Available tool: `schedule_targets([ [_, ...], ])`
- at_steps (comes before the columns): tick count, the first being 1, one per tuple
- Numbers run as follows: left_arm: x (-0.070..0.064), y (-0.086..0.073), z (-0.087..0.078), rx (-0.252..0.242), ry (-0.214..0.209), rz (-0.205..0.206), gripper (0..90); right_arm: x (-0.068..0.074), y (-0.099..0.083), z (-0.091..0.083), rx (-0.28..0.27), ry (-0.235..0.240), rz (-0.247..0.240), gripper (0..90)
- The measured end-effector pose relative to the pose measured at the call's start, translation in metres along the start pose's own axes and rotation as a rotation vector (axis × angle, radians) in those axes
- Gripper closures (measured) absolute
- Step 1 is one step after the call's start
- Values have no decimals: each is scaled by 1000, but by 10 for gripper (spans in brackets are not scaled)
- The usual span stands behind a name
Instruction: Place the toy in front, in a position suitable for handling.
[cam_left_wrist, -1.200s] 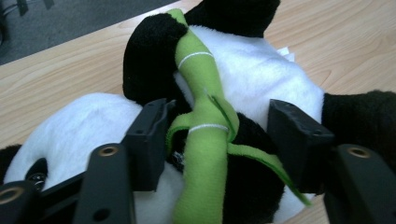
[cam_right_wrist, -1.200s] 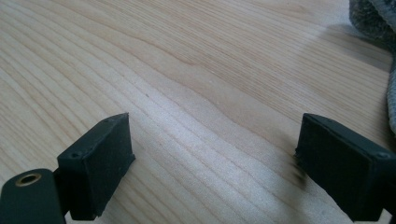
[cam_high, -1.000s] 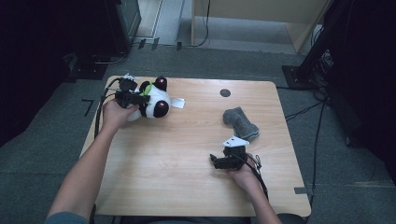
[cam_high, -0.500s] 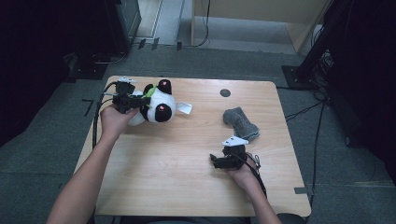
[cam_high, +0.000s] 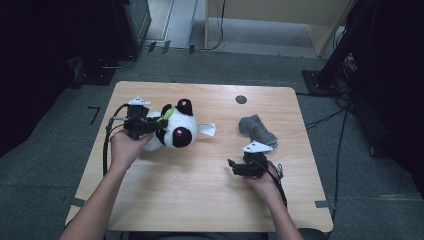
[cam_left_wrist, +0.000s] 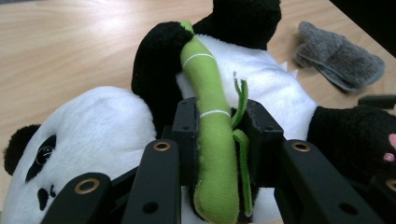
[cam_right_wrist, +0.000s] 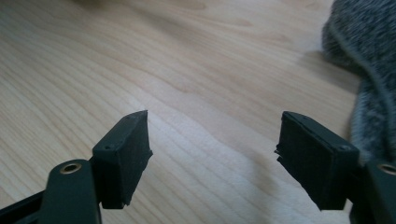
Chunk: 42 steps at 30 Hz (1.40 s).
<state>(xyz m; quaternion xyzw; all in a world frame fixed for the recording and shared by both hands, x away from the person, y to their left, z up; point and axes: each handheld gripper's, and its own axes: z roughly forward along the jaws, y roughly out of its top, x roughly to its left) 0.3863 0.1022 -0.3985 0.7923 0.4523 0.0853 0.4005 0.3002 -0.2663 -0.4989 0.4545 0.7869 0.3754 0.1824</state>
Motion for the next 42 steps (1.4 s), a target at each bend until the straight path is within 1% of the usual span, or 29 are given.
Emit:
schedule_targets([
  [1,-6,-2,-1,10,18,16,697,-2,3,-3,-15,-1,4,265],
  [2,-6,-2,-1,10,18,16,697,-4,4,-4,-19,-3,8,266],
  [4,-11,-8,-3,-1,8,11,697,-7,7,-5,-6,-4,18,274],
  [6,-18,-13,-4,1,4,17,697,-9,9,-5,-5,-2,22,280],
  [7,-22,-15,-4,4,-3,15,696,-13,12,-7,-9,-1,32,283],
  [9,-27,-17,-5,-2,-15,3,696,-14,13,-8,-12,-3,32,292],
  [10,-31,-19,-6,-4,-17,2,695,-17,16,-10,-28,-20,27,308],
  [14,-47,-23,-7,-1,-41,-1,694,-22,20,-15,-33,-37,20,334],
  [15,-50,-24,-6,-3,-47,-4,694,-26,23,-18,-43,-43,36,337],
  [16,-54,-25,-6,1,-54,-1,694,-26,23,-18,-43,-43,36,337],
  [17,-59,-26,-4,0,-56,4,694,-30,24,-21,-65,-68,46,337],
  [20,-68,-29,-1,9,-64,13,694,-32,25,-23,-86,-85,45,364],
  [22,-74,-32,2,8,-77,13,694,-35,28,-25,-80,-94,39,375],
  [23,-76,-33,3,11,-77,21,693,-36,30,-26,-77,-102,37,375],
  [24,-79,-34,5,9,-72,23,692,-42,33,-26,-76,-105,50,375],
  [25,-80,-34,6,13,-72,28,692,-42,33,-26,-76,-105,50,375],
  [26,-81,-35,7,11,-70,30,691,-48,34,-25,-76,-111,64,374],
  [27,-82,-36,8,10,-73,20,691,-48,34,-25,-76,-111,64,374],
  [28,-83,-36,9,10,-77,12,691,-54,37,-22,-63,-112,76,374],
  [29,-85,-36,10,9,-76,13,691,-57,39,-20,-58,-116,72,375],
  [30,-87,-37,11,11,-73,24,691,-57,39,-20,-58,-116,72,375],
  [32,-92,-37,13,14,-71,42,690,-61,42,-16,-51,-136,57,375],
  [34,-94,-38,17,18,-77,50,686,-70,47,-6,-31,-157,46,381],
  [35,-95,-39,18,18,-82,47,686,-70,47,-6,-31,-157,46,381],
  [36,-96,-39,19,16,-88,47,682,-76,47,1,-25,-161,52,397],
  [37,-96,-40,20,12,-88,51,682,-76,47,1,-25,-161,52,397],
  [39,-96,-40,20,9,-90,66,673,-83,47,8,-4,-160,63,397],
  [40,-95,-40,20,10,-93,69,641,-88,47,12,13,-165,74,398],
  [42,-93,-41,21,13,-108,77,622,-90,46,13,16,-165,79,400],
])
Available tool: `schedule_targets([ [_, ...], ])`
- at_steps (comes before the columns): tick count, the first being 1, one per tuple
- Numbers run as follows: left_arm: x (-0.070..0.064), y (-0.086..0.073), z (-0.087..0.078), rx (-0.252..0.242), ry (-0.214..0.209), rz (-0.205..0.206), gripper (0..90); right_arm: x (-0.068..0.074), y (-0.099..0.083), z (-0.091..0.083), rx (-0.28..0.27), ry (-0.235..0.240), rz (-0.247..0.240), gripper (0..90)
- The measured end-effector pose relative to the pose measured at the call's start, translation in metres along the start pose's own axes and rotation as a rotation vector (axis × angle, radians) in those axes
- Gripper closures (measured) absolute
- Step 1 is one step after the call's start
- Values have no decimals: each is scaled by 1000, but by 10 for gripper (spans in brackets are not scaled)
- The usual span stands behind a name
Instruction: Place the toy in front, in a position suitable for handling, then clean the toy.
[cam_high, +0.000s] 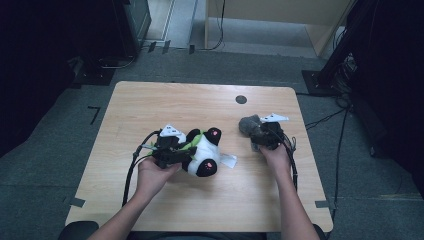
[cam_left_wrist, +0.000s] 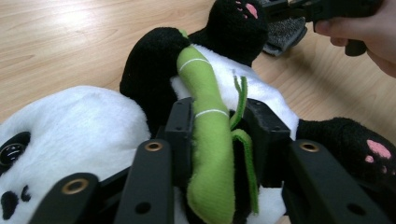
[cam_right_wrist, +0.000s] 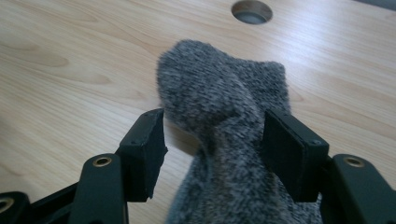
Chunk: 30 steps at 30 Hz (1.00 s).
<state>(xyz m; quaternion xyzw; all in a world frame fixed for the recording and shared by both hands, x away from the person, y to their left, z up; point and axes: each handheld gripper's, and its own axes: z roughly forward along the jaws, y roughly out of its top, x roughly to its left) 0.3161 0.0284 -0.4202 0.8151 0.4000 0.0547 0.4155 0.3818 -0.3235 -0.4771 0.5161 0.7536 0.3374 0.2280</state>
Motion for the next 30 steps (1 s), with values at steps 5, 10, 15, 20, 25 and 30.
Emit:
schedule_targets([
  [5,1,0,-1,-11,-35,24,423,-11,-6,2,31,10,26,394],
  [10,4,1,-9,-57,-37,56,326,-16,-10,7,52,15,38,404],
  [15,17,1,-22,-101,-38,63,286,-17,-11,11,68,23,42,443],
  [20,38,-4,-35,-120,-44,56,276,-17,-10,14,64,13,27,493],
  [25,56,-14,-47,-136,-39,44,280,-18,-8,20,75,48,38,536],
  [30,68,-28,-54,-140,-32,36,257,-17,-4,22,80,43,36,540],
])
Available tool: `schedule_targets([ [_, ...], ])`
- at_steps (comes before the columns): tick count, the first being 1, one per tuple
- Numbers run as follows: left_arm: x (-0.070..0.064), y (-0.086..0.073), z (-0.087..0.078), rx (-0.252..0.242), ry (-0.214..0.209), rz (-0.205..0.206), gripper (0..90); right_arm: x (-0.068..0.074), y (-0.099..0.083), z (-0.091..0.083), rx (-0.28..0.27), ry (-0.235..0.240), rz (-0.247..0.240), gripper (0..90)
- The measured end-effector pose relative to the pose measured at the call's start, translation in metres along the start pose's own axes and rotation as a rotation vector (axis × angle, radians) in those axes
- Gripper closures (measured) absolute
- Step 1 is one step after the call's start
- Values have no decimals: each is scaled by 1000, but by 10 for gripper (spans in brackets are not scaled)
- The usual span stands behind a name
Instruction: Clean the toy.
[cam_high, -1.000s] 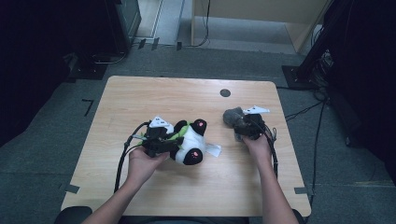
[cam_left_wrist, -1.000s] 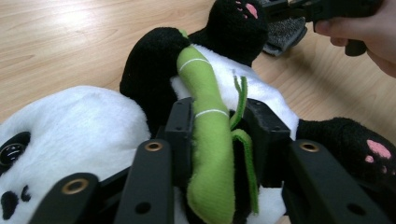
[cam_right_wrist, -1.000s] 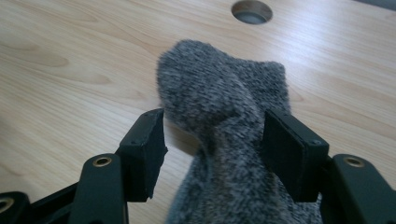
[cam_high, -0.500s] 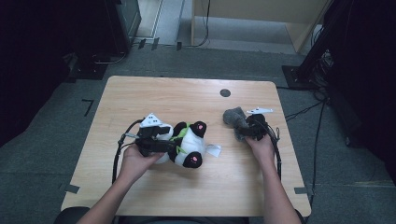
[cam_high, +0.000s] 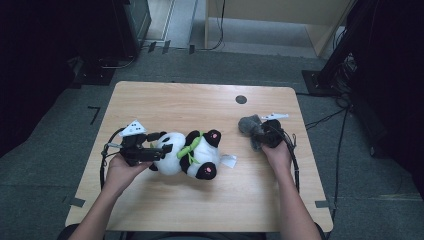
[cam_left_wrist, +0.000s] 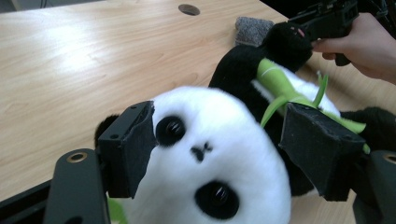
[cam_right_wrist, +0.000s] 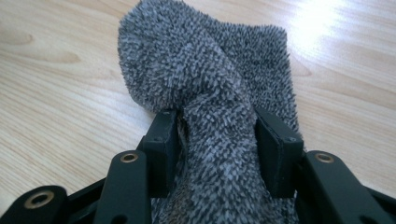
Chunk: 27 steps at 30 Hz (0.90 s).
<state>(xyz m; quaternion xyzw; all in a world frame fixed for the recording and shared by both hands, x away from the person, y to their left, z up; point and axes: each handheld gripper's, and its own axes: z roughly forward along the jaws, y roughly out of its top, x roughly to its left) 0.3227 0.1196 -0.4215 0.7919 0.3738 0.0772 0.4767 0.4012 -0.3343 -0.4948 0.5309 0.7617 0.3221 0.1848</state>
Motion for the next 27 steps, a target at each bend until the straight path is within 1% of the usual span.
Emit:
schedule_targets([
  [3,3,-9,-5,-5,-3,1,258,0,2,0,0,4,1,540],
  [5,4,-15,-7,1,-7,-2,257,0,2,-1,2,6,4,539],
  [7,3,-19,-10,14,8,17,254,0,3,-3,-13,4,12,537],
  [9,2,-24,-14,13,16,43,244,0,5,-6,-33,13,19,538],
  [10,2,-27,-15,15,4,39,237,0,6,-7,-41,14,14,549],
  [12,3,-31,-16,14,-16,29,232,2,7,-6,-30,7,3,564],
  [13,3,-33,-15,20,-21,25,228,3,7,-5,-18,-9,-8,571],
  [14,4,-35,-14,30,-24,22,216,3,6,-2,0,-20,-18,602],
  [15,4,-35,-12,36,-24,20,216,3,6,-2,0,-20,-18,602],
  [16,4,-37,-10,45,-35,22,189,2,6,-1,8,-23,-18,634],
  [18,3,-40,-6,65,-30,36,184,2,6,0,13,-23,-15,649],
  [19,3,-41,-2,72,-19,46,171,1,7,0,17,-20,-14,656],
  [20,3,-43,1,80,-9,46,138,1,7,2,27,-24,-12,660],
  [22,4,-44,8,111,15,53,126,0,7,3,27,-21,-6,678],
  [24,4,-46,11,107,5,61,120,0,7,3,27,-17,-1,683],
  [27,4,-47,12,90,4,40,118,-2,7,4,29,0,17,680],
])
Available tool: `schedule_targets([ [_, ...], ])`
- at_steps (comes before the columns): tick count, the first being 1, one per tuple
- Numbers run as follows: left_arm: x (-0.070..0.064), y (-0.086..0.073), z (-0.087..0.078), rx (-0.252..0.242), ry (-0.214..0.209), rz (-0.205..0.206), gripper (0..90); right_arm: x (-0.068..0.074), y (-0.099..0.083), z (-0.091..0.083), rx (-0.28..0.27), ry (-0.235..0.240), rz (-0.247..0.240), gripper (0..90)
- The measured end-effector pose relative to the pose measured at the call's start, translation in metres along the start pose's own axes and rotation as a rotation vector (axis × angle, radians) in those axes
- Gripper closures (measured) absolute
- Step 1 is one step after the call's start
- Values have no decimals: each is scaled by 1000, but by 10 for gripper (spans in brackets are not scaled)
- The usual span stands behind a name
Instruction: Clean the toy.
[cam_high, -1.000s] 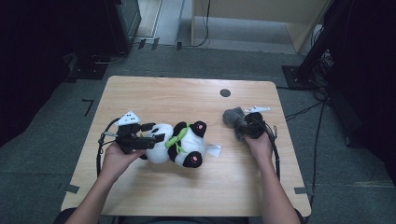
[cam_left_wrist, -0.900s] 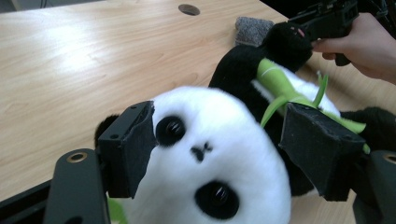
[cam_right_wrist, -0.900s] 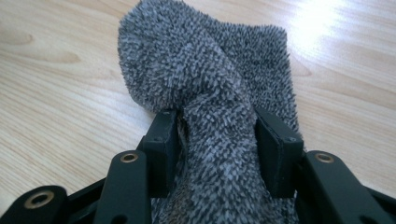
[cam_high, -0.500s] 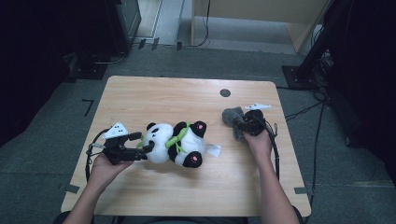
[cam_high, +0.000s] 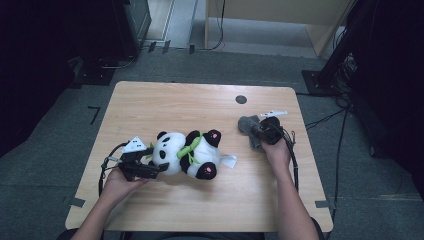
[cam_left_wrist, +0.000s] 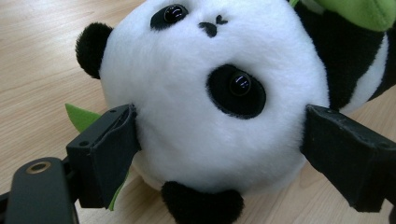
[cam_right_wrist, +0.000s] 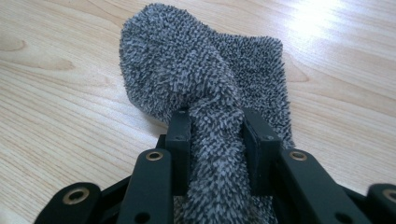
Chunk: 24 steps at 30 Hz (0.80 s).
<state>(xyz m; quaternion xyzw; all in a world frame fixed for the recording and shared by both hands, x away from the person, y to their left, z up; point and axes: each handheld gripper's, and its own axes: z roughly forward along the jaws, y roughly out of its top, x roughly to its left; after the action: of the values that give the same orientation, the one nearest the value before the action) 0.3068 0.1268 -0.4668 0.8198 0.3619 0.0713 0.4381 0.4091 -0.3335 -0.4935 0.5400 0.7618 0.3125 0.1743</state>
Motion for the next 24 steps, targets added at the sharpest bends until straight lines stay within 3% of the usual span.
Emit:
schedule_targets([
  [3,1,-4,3,-15,-6,12,104,-2,-1,1,4,15,21,679],
  [6,3,-7,8,-19,-10,32,33,-2,-2,2,2,17,23,674],
  [10,2,-9,17,4,-3,67,0,-1,-2,3,4,13,20,663],
  [18,9,-10,22,-25,-30,10,0,0,-2,6,9,12,15,572],
  [24,13,-11,26,-41,-53,-15,0,1,-2,7,15,8,8,570],
])
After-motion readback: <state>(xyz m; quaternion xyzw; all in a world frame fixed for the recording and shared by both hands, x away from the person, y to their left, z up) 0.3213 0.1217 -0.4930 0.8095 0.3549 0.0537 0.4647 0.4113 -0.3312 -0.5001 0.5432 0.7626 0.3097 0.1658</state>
